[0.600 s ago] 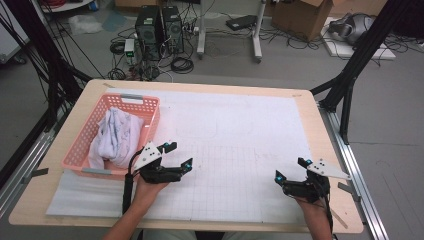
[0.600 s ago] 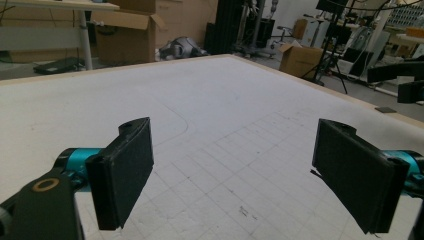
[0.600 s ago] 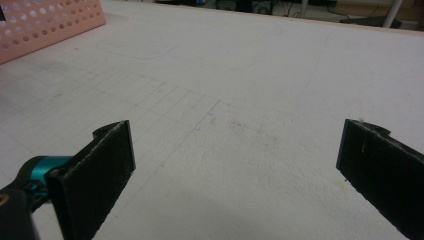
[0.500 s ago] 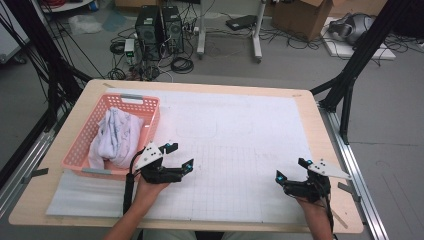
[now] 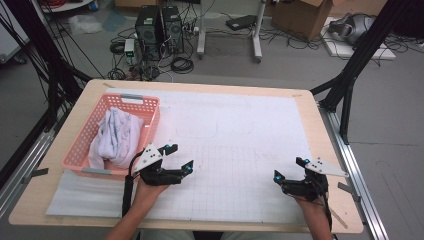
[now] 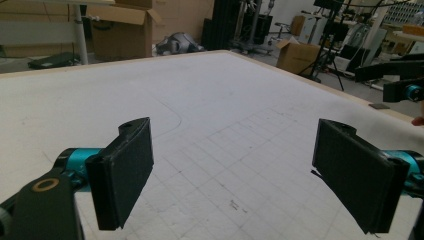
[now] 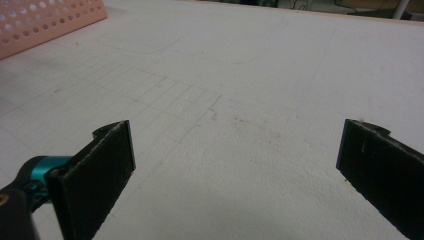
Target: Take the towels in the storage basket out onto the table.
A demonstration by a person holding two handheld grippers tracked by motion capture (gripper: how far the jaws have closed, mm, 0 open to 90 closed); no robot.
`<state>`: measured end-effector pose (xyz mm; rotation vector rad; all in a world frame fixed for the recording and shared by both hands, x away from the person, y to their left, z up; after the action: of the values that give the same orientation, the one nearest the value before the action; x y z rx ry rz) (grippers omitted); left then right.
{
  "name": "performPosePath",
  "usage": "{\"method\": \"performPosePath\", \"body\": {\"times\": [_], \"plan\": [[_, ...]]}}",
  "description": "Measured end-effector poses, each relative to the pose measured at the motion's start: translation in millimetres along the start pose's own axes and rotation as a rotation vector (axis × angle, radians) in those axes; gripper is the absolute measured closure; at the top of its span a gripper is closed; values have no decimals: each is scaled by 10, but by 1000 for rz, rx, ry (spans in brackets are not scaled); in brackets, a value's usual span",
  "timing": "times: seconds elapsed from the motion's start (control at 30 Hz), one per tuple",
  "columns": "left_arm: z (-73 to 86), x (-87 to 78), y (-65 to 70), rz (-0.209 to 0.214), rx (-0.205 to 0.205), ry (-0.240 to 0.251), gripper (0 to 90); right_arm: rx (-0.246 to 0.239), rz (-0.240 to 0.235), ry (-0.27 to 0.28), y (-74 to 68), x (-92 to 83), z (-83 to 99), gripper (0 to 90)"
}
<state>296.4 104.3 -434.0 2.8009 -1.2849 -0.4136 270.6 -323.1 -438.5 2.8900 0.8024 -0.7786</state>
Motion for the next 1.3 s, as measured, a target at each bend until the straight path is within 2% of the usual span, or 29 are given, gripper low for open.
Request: {"method": "performPosePath", "body": {"times": [0.1, 0.2, 0.27, 0.43, 0.47, 0.53, 0.63, 0.73, 0.87, 0.93, 1.13, 1.3], "plan": [[-51, -29, 20, -5, 5, 8, 169, -4, -2, 10, -14, -12, -15, 9], [-192, -107, 39, -10, 2, 31, 170, -14, -5, 13, -15, -2, -23, 9], [-229, -125, 38, -14, 6, 29, 177, -16, -10, 9, -19, 5, -22, 9], [-439, -207, 9, -18, 10, 63, 179, -9, -14, 10, -14, 14, -31, 10], [-514, -233, -18, -22, 22, 66, 179, -11, -15, 11, -14, 23, -36, 9], [-556, -244, -34, -27, 24, 72, 179, -10, -18, 7, -20, 26, -37, 9], [-706, -300, -136, -45, 37, 75, 178, -18, -34, -6, -37, 51, -47, 10], [-766, -334, -193, -60, 44, 80, 178, -24, -38, -10, -45, 70, -52, 10], [-850, -404, -317, -65, 29, 90, 177, -22, -40, -16, -30, 83, -48, 10], [-870, -438, -374, -57, 17, 89, 174, -19, -45, -19, -13, 87, -49, 10], [-869, -569, -539, -105, -1, 85, 170, -25, -54, -22, 5, 114, -57, 10], [-860, -697, -690, -144, -12, 63, 165, -32, -61, -48, -2, 141, -34, 10]]}}
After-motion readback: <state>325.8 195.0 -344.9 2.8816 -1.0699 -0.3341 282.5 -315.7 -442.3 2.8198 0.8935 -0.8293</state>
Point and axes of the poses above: each handheld gripper's, and its own axes: x roughly forward along the jaws, z roughly out of its underside, y roughly to its right, the point moved 2 cm from there along x, roughly forward along the jaws, and after that the axes turned 4 degrees about -y, right-handed, at the moved point
